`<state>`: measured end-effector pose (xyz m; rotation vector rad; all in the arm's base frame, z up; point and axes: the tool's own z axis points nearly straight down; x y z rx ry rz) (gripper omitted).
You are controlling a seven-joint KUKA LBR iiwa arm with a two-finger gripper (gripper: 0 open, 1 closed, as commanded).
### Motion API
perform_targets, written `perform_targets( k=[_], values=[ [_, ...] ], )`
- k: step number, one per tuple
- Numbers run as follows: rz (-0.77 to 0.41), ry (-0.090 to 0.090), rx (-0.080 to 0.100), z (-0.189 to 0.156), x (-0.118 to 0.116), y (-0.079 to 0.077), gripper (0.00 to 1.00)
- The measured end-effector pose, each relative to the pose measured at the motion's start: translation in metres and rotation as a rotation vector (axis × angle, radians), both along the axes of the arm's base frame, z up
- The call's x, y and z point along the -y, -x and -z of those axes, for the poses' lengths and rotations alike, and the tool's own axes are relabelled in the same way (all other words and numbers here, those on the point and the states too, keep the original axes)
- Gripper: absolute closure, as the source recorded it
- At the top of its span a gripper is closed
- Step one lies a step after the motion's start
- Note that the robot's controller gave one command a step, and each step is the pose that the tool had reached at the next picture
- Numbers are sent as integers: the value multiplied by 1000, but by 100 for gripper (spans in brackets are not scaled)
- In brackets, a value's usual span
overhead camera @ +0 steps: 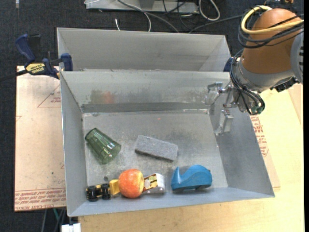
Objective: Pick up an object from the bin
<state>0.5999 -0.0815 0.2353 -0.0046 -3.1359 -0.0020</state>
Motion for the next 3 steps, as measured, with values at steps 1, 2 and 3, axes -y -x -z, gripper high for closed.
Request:
perform_targets(
  k=[1, 2, 3],
  values=[
    [-3, 1, 8, -5, -1, -1, 0],
    [-138, 0, 15, 146, -110, 46, 0],
    [-318, 7, 30, 72, -96, 21, 0]
  ],
)
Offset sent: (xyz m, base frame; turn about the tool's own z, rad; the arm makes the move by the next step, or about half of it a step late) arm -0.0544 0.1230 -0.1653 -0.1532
